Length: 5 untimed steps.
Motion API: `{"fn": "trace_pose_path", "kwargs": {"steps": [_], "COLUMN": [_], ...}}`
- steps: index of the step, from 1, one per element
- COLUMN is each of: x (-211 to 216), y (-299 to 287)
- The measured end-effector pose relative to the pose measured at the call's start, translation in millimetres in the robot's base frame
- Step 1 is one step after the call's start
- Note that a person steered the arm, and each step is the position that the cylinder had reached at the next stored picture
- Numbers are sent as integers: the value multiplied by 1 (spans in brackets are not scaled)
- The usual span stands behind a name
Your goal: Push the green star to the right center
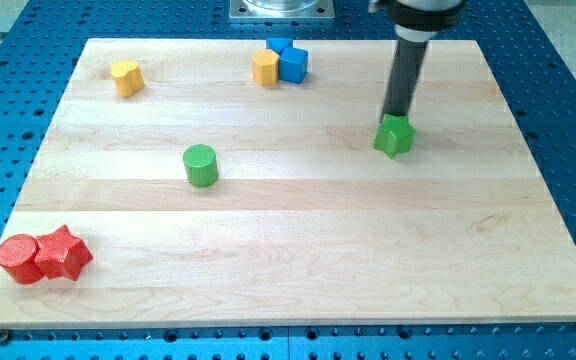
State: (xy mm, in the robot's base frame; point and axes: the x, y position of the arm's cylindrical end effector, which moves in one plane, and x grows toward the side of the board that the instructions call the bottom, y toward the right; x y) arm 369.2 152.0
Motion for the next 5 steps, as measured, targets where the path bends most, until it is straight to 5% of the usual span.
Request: {"fn": "trace_pose_path", "kwargs": {"steps": [1,4,5], "x": [9,39,97], "y": [-75,7,-3]}}
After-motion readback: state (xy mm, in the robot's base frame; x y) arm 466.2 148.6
